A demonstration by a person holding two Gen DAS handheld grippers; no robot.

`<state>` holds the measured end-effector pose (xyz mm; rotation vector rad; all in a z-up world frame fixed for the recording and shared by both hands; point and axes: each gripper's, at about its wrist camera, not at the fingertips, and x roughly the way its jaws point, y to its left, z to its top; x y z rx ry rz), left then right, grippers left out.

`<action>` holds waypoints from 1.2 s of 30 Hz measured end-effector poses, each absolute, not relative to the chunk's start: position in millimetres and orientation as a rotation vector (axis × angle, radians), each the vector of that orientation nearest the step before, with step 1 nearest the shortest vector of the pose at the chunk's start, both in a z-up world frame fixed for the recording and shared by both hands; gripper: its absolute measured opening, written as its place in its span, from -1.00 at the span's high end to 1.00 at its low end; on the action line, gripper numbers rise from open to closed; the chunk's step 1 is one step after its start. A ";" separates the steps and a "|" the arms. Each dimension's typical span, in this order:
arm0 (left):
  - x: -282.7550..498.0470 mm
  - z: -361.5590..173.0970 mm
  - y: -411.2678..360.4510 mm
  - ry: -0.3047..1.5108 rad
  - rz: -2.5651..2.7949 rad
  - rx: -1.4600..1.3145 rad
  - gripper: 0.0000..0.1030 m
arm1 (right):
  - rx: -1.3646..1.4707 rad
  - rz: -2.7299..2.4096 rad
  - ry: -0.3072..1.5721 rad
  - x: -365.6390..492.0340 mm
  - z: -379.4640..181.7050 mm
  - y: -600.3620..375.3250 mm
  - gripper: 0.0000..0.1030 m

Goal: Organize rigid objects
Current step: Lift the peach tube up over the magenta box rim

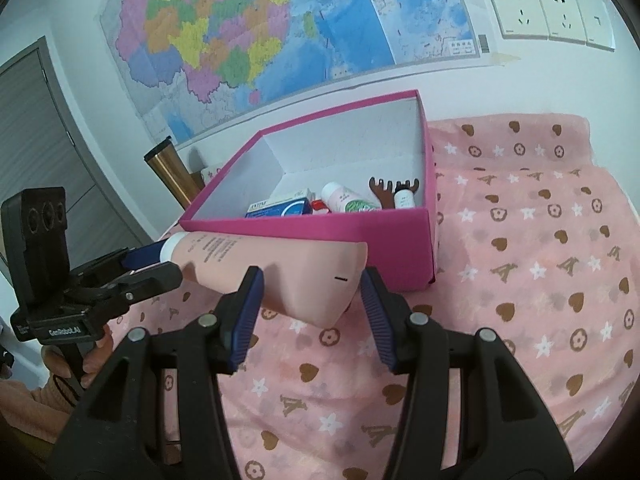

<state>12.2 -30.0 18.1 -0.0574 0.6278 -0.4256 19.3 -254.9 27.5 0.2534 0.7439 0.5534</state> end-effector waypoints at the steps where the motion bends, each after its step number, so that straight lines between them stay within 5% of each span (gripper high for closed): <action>1: 12.8 19.2 -30.2 0.625 -0.426 -0.057 -0.39 | 0.250 0.552 0.739 20.0 29.1 -255.2 -0.04; 36: 42.4 38.5 -35.4 0.562 -0.413 -0.022 -0.39 | 0.233 0.550 0.689 52.3 45.0 -258.5 -0.04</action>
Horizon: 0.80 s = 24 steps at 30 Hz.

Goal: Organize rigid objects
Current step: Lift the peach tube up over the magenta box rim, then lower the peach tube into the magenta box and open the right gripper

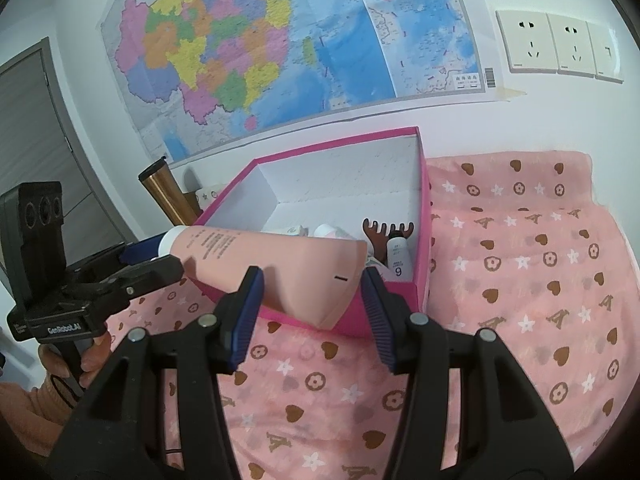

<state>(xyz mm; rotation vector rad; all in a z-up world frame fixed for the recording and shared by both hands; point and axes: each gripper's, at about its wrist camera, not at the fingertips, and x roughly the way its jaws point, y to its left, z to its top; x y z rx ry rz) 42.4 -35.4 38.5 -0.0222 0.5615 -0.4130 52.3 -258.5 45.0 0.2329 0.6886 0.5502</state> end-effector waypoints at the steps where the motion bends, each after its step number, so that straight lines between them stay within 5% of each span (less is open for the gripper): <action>1: 43.4 38.4 -35.5 0.562 -0.412 -0.022 -0.39 | 0.233 0.550 0.688 52.8 45.0 -258.5 -0.04; 24: 67.5 32.0 -39.2 0.589 -0.398 -0.025 -0.39 | 0.232 0.539 0.692 72.1 44.4 -260.4 -0.04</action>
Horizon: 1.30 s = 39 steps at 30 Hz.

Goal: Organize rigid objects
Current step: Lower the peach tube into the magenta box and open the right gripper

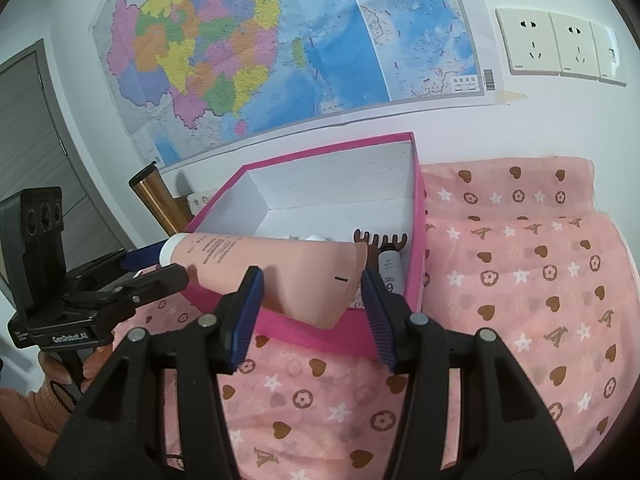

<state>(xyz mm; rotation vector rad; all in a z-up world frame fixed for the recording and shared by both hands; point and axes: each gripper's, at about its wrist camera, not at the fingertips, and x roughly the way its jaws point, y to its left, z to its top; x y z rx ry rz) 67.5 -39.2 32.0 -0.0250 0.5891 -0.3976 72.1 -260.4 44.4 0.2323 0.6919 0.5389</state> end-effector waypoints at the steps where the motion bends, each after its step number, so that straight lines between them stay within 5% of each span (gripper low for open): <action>1: 68.3 31.4 -39.4 0.591 -0.397 -0.026 -0.39 | 0.230 0.538 0.692 72.6 44.2 -260.2 -0.04; 39: 103.0 7.3 -35.2 0.673 -0.378 -0.049 -0.39 | 0.188 0.513 0.735 99.2 31.2 -249.3 -0.04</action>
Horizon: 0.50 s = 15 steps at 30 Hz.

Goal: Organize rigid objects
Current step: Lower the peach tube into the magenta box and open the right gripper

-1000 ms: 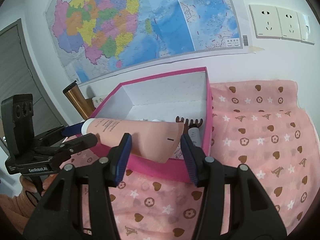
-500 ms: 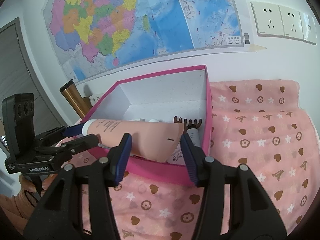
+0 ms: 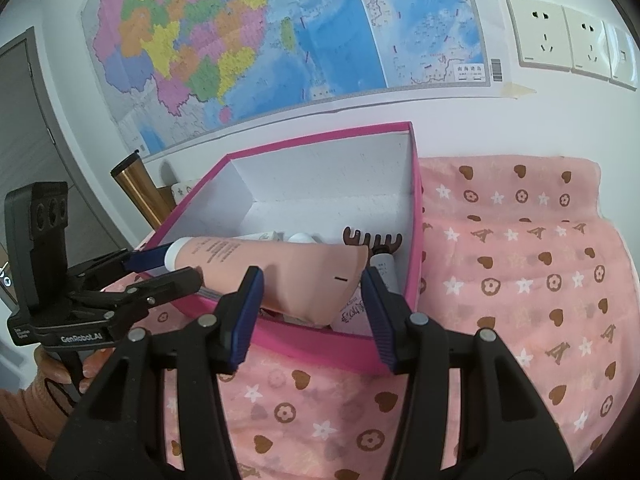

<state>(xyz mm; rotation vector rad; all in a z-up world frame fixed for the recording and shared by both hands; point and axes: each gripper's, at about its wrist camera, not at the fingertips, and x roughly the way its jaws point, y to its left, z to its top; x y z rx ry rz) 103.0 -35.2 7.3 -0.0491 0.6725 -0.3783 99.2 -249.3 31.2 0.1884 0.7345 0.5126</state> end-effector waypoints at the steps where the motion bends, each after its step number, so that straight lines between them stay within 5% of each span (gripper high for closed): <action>1: 104.1 6.6 -35.2 0.675 -0.378 -0.050 -0.39 | 0.187 0.510 0.736 99.9 31.0 -248.9 -0.04; 15: 116.1 -4.6 -31.5 0.713 -0.377 -0.064 -0.39 | 0.163 0.497 0.759 105.4 26.4 -242.4 -0.04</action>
